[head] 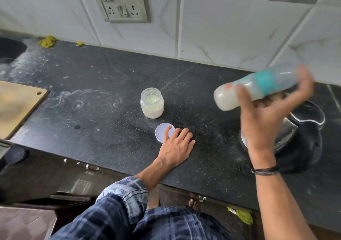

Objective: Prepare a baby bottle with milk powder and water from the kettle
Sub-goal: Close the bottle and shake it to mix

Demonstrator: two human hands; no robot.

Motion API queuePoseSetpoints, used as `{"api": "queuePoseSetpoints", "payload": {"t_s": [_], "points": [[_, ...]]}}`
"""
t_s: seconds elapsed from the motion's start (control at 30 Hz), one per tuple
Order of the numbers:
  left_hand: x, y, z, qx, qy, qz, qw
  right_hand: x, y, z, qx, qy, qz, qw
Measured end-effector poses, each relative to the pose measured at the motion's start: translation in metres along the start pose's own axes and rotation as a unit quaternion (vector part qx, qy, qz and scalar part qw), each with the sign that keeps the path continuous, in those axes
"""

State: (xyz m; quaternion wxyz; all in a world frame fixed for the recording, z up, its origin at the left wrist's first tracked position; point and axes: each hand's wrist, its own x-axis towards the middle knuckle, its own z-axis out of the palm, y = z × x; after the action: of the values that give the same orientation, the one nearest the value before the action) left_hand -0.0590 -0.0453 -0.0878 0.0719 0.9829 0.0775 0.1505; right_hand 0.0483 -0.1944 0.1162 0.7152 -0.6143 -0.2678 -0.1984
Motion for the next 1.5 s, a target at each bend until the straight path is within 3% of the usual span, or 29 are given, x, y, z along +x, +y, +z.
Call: {"api": "queuePoseSetpoints", "payload": {"t_s": [0.07, 0.2, 0.33, 0.43, 0.6, 0.73, 0.87, 1.0, 1.13, 1.27, 1.4, 1.43, 1.5], "points": [[0.000, -0.001, 0.000, 0.002, 0.003, 0.001, 1.000, 0.004, 0.005, 0.001, -0.014, 0.012, -0.035, 0.999], [-0.001, -0.001, 0.002, -0.001, 0.000, 0.004, 1.000, -0.010, 0.009, 0.002, -0.089, -0.080, 0.068, 0.991], [0.000, -0.001, 0.002, 0.001, -0.004, -0.007, 1.000, -0.013, 0.011, 0.005, -0.014, 0.009, 0.027, 1.000], [-0.001, -0.001, 0.001, -0.005, -0.006, -0.001, 1.000, -0.019, 0.014, 0.006, -0.075, -0.064, 0.100, 0.990], [0.000, -0.001, 0.002, 0.003, -0.005, -0.002, 1.000, -0.016, 0.007, 0.003, 0.002, 0.059, 0.024, 0.998], [0.000, -0.002, 0.002, -0.002, -0.004, 0.001, 1.000, -0.021, 0.009, 0.000, -0.060, -0.054, 0.110, 0.991], [0.001, -0.002, 0.003, 0.000, -0.001, -0.004, 1.000, -0.022, 0.006, -0.006, -0.016, 0.043, 0.013, 0.999], [-0.001, -0.002, 0.003, -0.008, -0.002, 0.000, 1.000, -0.028, 0.010, -0.005, -0.053, -0.027, 0.115, 0.992], [0.001, -0.003, 0.006, -0.002, 0.009, 0.000, 1.000, -0.023, 0.008, -0.007, -0.003, 0.039, -0.002, 0.999], [-0.001, -0.005, 0.010, -0.006, 0.010, 0.004, 1.000, -0.024, 0.010, -0.003, -0.038, -0.055, 0.101, 0.993], [0.000, -0.004, 0.012, -0.004, 0.016, -0.004, 1.000, -0.015, 0.001, -0.004, -0.011, 0.016, -0.053, 0.998], [0.000, -0.004, 0.012, -0.004, 0.015, -0.003, 1.000, -0.014, 0.002, -0.002, -0.027, 0.019, -0.047, 0.998], [-0.001, -0.004, 0.011, -0.006, 0.015, 0.000, 1.000, -0.019, 0.000, 0.003, -0.035, -0.038, 0.066, 0.996]]}}
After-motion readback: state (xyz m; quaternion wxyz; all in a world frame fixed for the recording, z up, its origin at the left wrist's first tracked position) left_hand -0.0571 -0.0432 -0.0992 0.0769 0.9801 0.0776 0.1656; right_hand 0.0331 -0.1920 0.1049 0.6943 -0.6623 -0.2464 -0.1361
